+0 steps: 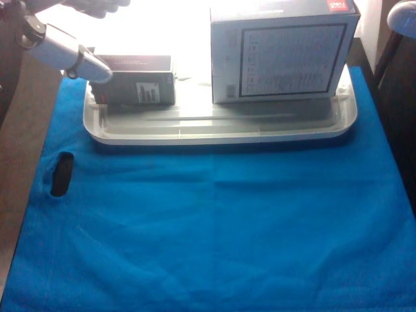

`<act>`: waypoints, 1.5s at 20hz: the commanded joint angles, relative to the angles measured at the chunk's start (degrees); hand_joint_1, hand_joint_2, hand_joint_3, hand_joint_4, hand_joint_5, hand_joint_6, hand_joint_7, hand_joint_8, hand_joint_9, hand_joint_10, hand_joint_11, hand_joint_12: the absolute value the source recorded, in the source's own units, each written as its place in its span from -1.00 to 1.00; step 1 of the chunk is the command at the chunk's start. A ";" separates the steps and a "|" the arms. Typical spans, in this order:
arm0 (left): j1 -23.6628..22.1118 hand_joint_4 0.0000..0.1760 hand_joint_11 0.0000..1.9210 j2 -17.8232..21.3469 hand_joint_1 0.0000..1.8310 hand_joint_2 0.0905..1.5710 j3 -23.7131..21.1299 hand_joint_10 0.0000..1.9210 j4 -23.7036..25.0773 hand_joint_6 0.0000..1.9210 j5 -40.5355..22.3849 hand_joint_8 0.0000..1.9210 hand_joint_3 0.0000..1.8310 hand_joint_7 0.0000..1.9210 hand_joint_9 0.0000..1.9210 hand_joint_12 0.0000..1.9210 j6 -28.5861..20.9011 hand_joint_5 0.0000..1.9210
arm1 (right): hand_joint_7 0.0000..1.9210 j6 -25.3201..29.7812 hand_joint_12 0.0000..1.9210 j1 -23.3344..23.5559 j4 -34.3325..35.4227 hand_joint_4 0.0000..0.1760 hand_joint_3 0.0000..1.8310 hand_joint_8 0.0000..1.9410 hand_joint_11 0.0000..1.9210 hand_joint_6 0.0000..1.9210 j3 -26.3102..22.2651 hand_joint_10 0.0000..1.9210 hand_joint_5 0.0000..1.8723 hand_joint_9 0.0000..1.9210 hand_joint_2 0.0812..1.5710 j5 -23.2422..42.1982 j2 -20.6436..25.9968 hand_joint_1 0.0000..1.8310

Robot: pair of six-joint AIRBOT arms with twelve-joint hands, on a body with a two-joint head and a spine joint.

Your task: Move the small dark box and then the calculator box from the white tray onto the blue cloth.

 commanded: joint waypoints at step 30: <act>1.13 -1.00 -0.61 -9.07 0.34 0.31 7.84 -0.27 4.10 -0.71 4.56 0.09 -0.98 -0.04 -0.16 0.61 -0.44 0.20 | -0.77 0.48 -0.88 1.10 0.63 -0.93 -1.00 -0.99 -0.83 -1.00 0.07 -1.00 -0.78 -0.83 0.08 8.49 -0.74 -0.65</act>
